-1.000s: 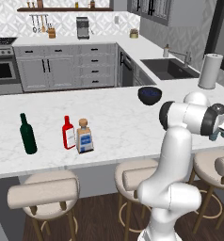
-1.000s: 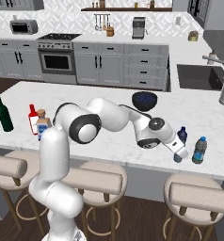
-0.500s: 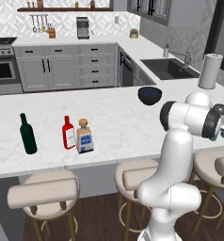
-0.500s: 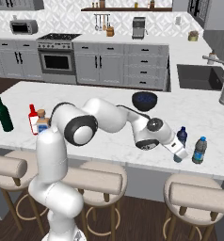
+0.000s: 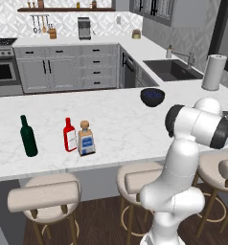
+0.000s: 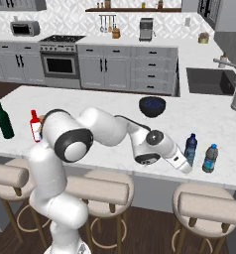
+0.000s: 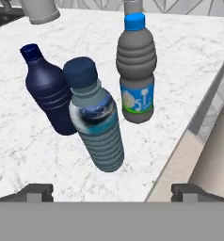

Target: Move the plastic bottles in the middle to the plastics group, and the glass bottles in the middle to the glass group.

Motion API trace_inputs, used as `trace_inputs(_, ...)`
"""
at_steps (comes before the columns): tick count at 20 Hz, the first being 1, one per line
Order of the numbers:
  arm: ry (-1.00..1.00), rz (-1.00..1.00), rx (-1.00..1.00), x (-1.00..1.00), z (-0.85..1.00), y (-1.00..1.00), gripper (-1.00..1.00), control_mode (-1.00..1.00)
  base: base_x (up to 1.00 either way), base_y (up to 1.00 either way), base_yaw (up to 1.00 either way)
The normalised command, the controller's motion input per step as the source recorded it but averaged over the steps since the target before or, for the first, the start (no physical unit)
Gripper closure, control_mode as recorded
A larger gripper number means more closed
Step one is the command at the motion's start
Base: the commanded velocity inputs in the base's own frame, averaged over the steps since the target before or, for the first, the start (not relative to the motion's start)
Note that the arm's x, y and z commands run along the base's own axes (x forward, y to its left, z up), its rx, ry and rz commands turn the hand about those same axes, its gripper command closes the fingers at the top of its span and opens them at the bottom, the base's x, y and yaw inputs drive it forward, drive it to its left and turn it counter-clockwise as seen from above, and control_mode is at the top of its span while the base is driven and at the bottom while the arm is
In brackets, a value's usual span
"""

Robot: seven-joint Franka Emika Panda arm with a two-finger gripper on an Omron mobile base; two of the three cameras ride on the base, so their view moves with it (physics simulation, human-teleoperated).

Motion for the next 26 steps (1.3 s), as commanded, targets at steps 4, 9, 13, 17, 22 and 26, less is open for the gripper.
trace_inputs(4, 0.09, 0.00, -0.08, -0.39, 0.54, 0.30, -1.00, -1.00, 0.00, 0.00, 0.00)
trace_inputs(9, 0.12, 0.08, -0.04, -0.27, 0.82, 0.51, -1.00, -1.00, 0.00, 0.00, 0.00)
trace_inputs(13, 0.18, 0.12, 0.01, -0.07, 1.00, 0.49, -1.00, -1.00, 0.00, 0.00, 0.00)
trace_inputs(17, 0.28, 0.11, 0.00, -0.01, 1.00, 0.45, -1.00, -1.00, 0.00, 0.00, 0.00)
trace_inputs(22, 0.34, 0.10, 0.00, -0.02, 1.00, 0.46, -1.00, -1.00, 0.00, 0.00, 0.00)
trace_inputs(26, 0.23, 0.09, 0.00, -0.10, 0.97, 0.43, -1.00, -1.00, 0.00, 0.00, 0.00)
